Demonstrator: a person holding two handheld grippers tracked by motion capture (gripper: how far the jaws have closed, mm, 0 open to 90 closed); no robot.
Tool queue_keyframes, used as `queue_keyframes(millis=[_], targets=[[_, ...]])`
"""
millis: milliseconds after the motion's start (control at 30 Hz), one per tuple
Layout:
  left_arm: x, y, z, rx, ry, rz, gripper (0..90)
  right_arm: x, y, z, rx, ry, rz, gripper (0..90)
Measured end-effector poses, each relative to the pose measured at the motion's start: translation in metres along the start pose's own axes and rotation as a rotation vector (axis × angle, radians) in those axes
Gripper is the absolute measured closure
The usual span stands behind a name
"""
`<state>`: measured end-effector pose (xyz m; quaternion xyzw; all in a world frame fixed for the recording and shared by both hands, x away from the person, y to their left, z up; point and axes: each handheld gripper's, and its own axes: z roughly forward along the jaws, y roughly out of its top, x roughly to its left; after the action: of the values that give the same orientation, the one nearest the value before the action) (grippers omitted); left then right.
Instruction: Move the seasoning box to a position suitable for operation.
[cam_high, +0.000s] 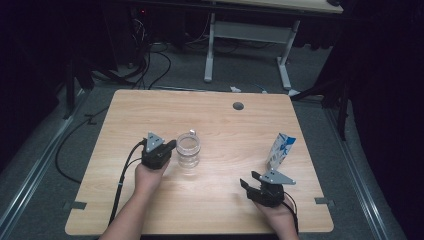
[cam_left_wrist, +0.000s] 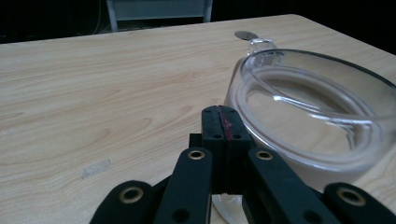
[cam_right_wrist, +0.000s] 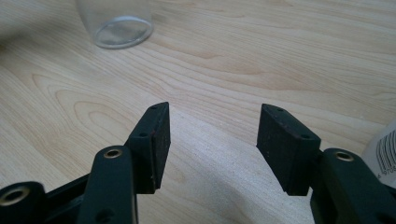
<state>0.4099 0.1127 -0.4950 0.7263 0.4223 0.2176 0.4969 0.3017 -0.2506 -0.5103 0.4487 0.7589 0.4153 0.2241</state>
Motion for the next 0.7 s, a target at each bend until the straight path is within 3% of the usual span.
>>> queue_keyframes(millis=[267,367,467,700], targets=[[-0.015,-0.008,-0.017,-0.023,-0.031,0.02,90.0,0.0,0.0,-0.001,-0.004,0.001,-0.001,44.6],[-0.015,-0.006,-0.018,-0.033,-0.008,0.036,90.0,0.0,0.0,-0.001,-0.006,0.001,0.0,44.6],[-0.004,0.001,-0.007,-0.035,0.021,0.004,90.0,0.001,0.001,-0.001,-0.006,0.003,-0.002,44.7],[0.001,0.005,0.016,0.001,0.016,0.008,90.0,0.001,0.0,0.001,-0.003,0.003,-0.004,44.8]])
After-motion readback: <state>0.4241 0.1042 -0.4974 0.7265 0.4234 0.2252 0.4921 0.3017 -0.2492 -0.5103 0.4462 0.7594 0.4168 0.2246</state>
